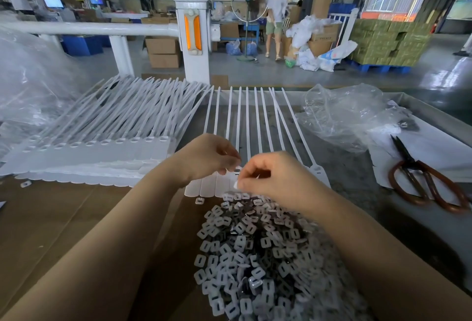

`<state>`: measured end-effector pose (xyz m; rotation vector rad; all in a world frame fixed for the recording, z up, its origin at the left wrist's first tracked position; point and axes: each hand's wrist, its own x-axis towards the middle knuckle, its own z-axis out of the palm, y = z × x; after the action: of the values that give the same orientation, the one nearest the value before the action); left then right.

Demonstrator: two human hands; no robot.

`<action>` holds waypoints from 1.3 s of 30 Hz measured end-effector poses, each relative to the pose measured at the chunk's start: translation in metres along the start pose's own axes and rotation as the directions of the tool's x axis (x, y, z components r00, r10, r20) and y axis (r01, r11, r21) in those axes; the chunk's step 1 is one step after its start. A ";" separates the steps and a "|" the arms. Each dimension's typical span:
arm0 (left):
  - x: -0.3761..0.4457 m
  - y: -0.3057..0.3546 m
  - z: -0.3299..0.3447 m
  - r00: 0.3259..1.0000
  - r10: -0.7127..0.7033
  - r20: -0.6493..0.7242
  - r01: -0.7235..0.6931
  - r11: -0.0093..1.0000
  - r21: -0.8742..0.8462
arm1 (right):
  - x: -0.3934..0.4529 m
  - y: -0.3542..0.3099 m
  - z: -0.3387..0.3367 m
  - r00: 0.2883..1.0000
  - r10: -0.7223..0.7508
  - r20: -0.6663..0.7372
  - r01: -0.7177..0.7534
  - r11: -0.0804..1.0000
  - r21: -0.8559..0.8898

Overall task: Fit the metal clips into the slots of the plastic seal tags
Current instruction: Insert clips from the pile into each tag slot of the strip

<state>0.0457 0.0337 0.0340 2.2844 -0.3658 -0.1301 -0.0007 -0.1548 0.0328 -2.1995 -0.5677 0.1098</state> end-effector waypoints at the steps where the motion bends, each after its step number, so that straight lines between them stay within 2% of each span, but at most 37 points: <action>1: -0.001 0.001 -0.002 0.998 -0.039 0.050 0.043 0.996 -0.076 | 0.001 0.002 -0.001 0.996 0.043 -0.074 -0.038 0.997 0.060; 5: -0.003 0.006 -0.006 0.981 -0.052 0.188 0.099 0.964 -0.249 | 0.006 0.010 -0.004 0.963 0.191 -0.190 -0.139 0.957 0.256; 11: -0.003 0.010 -0.005 0.964 -0.029 0.265 0.138 0.904 -0.404 | 0.010 0.015 -0.002 0.938 0.235 -0.256 -0.157 0.944 0.290; 18: -0.004 0.015 -0.001 0.974 -0.063 0.218 0.154 0.889 -0.430 | 0.009 0.015 0.000 0.930 0.235 -0.282 -0.151 0.945 0.290; 21: -0.004 0.014 0.000 0.985 -0.111 0.132 0.158 0.888 -0.432 | 0.008 0.014 -0.001 0.938 0.208 -0.278 -0.177 0.975 0.133; 24: -0.002 0.007 0.003 0.980 -0.195 -0.040 0.172 0.932 -0.318 | 0.005 0.015 0.000 0.966 0.201 -0.160 -0.224 0.965 -0.140; 26: -0.001 0.002 0.007 0.972 -0.195 -0.133 0.172 0.971 -0.169 | 0.004 0.015 0.002 0.975 0.199 -0.101 -0.218 0.947 -0.236; 33: 0.006 -0.003 0.023 0.974 -0.130 -0.185 0.163 0.971 0.176 | 0.004 0.017 0.003 0.977 0.201 -0.070 -0.211 0.951 -0.227; 39: 0.006 -0.001 0.025 0.982 -0.045 -0.184 0.100 0.948 0.301 | 0.004 0.019 0.004 0.976 0.207 -0.068 -0.217 0.952 -0.218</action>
<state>0.0465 0.0147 0.0166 2.5970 -0.2213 0.0987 0.0090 -0.1604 0.0169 -2.4738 -0.3300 0.1142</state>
